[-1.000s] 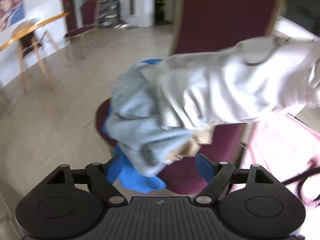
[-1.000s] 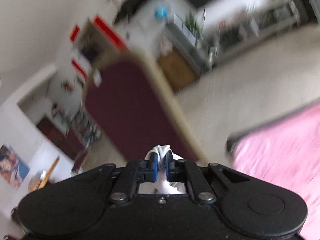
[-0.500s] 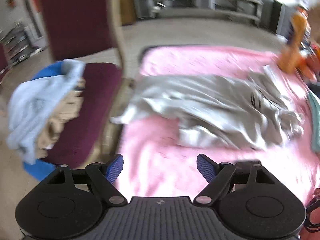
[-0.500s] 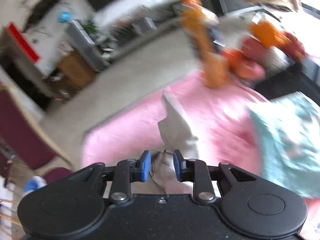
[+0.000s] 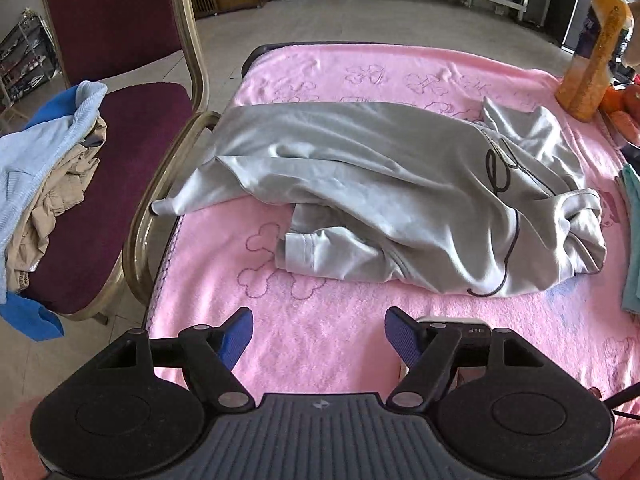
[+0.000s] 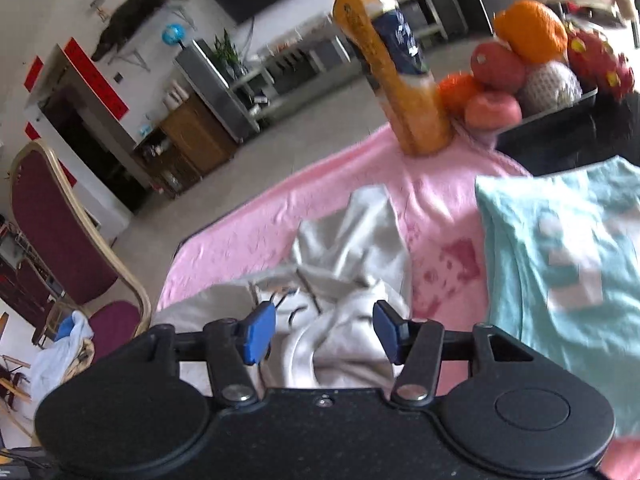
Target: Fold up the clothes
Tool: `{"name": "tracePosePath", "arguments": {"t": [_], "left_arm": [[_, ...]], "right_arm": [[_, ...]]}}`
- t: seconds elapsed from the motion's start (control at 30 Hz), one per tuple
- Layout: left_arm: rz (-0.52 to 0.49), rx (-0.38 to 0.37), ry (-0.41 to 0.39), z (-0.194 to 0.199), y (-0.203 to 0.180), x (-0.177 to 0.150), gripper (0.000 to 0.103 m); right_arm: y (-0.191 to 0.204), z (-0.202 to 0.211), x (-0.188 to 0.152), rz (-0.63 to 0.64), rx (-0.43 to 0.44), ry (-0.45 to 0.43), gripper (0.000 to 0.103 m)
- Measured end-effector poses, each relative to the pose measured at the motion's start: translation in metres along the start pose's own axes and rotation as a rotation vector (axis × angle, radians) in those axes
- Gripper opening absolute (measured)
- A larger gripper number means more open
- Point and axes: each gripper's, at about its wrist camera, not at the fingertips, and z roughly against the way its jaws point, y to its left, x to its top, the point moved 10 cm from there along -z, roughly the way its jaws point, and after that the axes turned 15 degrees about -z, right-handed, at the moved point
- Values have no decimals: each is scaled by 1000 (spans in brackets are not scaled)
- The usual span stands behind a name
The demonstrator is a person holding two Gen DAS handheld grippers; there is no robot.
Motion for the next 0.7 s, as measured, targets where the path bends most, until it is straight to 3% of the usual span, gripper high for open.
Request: {"name": "tracePosePath", "arguments": {"t": [0.27,0.53,0.7], "left_arm": [[54,4,10,-20,15,5,78],[163,-32,14,-50,40,9,75],[183,-51,23,-74,43,12,74]], "right_arm": [[12,-19,9,58,15,-9,53],[14,-67,21,22,-34,27,54],[-5,-83,6,101,-129,51,54]]}}
